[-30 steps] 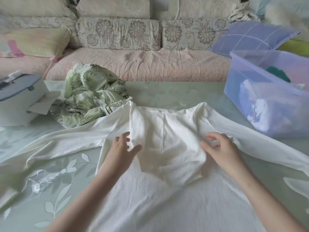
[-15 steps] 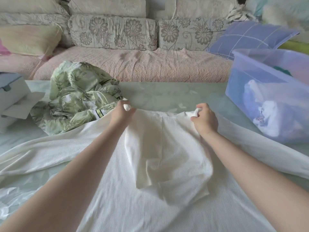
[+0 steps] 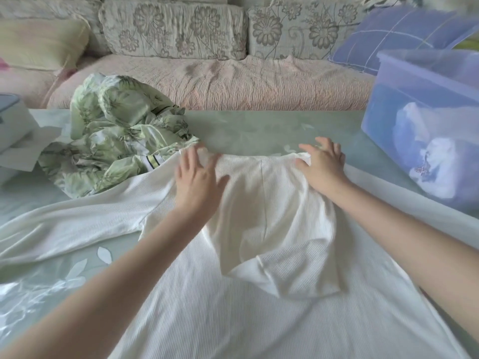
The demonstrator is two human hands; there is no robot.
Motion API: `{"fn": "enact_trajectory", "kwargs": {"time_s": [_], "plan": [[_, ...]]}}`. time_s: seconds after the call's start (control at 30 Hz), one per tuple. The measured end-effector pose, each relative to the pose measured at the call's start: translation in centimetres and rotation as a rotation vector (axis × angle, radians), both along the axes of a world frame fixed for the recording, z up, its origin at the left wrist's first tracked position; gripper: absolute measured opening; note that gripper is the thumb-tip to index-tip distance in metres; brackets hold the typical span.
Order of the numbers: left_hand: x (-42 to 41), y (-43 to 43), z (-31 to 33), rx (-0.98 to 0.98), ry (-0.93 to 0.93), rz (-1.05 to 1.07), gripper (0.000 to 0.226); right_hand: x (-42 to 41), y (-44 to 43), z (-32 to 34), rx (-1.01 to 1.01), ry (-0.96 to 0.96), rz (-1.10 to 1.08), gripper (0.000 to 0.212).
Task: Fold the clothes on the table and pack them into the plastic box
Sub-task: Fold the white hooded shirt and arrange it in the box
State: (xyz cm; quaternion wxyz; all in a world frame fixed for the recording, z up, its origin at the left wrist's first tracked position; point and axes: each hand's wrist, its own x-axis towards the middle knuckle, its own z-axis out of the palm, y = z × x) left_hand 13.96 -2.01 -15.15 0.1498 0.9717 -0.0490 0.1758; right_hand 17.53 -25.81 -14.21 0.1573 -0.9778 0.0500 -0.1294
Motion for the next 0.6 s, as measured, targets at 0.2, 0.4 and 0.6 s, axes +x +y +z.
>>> {"fn": "enact_trajectory", "kwargs": {"time_s": [0.2,0.4,0.6], "plan": [[-6.6,0.4,-3.4,0.269,0.344,-0.495,0.097,-11.6,1.3,-1.2,-0.051,0.36,0.571,0.088],[-7.3,0.0,-1.3,0.042,0.422,-0.435,0.048,-13.8,1.0,-1.5,-0.021,0.314,0.639,0.086],[-12.3,1.7,1.5,-0.204,0.283,-0.341,0.051,-17.6,3.1,1.0,0.101,0.4,0.766,0.055]]}}
